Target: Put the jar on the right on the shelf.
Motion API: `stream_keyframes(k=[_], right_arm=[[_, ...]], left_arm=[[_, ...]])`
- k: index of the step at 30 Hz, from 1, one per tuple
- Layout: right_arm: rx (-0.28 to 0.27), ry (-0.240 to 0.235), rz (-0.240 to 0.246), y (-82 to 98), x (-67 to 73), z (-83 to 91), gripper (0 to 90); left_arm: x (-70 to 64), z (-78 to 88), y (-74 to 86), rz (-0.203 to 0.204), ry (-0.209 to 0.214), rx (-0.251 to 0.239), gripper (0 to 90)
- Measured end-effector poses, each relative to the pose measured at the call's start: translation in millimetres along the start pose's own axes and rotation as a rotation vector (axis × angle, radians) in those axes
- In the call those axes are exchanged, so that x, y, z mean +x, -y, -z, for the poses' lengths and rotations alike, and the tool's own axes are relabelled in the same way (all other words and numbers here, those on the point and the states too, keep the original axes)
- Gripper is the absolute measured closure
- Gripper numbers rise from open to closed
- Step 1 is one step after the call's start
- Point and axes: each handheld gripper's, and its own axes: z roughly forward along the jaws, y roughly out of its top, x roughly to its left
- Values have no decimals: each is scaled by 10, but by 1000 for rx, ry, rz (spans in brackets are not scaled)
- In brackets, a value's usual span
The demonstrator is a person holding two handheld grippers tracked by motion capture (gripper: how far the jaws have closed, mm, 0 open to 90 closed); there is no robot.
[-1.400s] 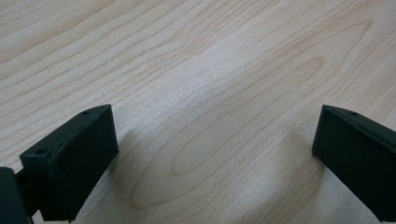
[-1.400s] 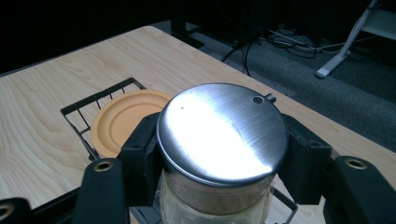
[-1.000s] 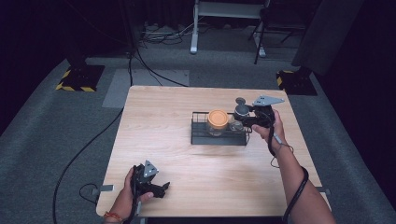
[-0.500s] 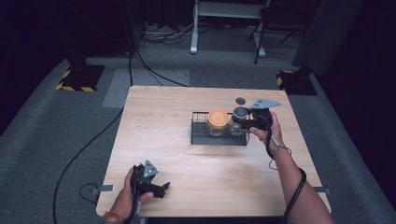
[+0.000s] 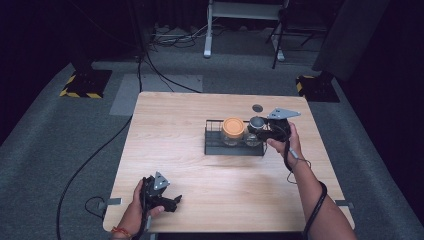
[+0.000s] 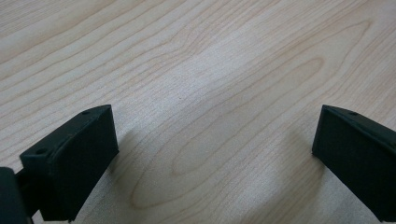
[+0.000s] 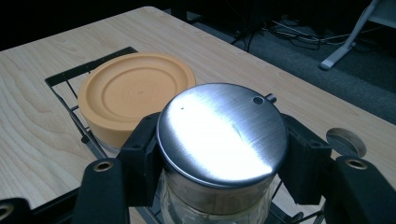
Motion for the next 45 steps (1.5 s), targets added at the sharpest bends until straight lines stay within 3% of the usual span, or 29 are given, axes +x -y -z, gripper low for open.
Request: stream_keyframes(k=[27,32,38,40,45], right_arm=[[5,-10,-42,92,-61,-24,360],[15,2,-41,85,-65,-21,303],[31,-16,-31,100,-56,-23,172],[36,25,-17,103,-29,-25,88],[33,42,-22,90,-14,-13,44]], left_arm=[[0,-2,-2,-1,1,0,0],[0,-4,-3,-2,1,-1,0],[-1,-6,-4,-1,1,-2,0],[-1,-6,-4,-1,1,-1,0],[-1,-6,-4,-1,1,-2,0]])
